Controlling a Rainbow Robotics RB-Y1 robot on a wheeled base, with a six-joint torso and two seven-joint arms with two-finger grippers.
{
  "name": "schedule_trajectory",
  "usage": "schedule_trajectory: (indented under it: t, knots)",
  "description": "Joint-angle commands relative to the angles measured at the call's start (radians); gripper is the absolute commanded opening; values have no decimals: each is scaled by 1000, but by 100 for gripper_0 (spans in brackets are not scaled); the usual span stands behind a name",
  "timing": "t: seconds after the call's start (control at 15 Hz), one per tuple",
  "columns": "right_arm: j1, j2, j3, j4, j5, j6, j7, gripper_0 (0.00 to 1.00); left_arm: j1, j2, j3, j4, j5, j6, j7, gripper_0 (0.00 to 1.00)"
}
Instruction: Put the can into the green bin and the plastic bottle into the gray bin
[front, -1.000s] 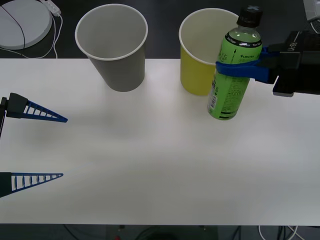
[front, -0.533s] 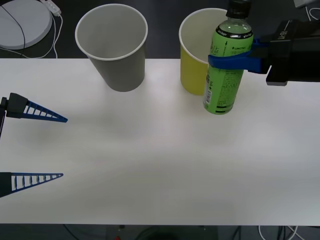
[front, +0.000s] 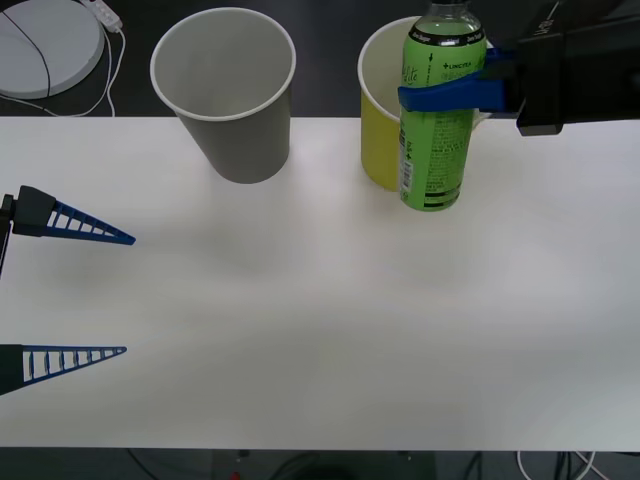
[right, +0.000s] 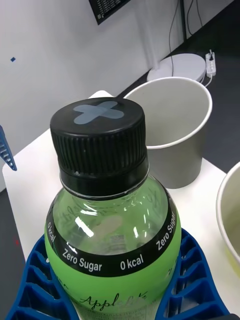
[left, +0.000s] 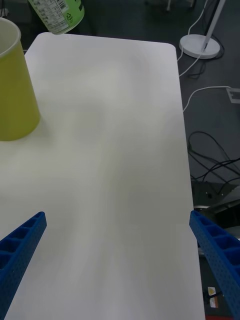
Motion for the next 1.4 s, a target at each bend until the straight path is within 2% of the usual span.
schedule_trajectory:
  t: [0.07,0.33,0.73,0.87,1.07,1.4]
  knots:
    - [-79,38,9,44,11,-91,-1,0,0,0,0,0,0,0,0,100]
    - [-222,55,138,113,19,-94,-3,0,0,0,0,0,0,0,0,100]
    - [-440,140,318,257,44,-95,-3,0,0,0,0,0,0,0,0,100]
    - [-502,170,359,305,51,-109,-3,0,0,0,0,0,0,0,0,100]
    - [-575,227,368,381,70,-186,-3,0,0,0,0,0,0,0,0,100]
    - [-676,299,454,507,93,-186,-4,0,0,0,0,0,0,0,0,100]
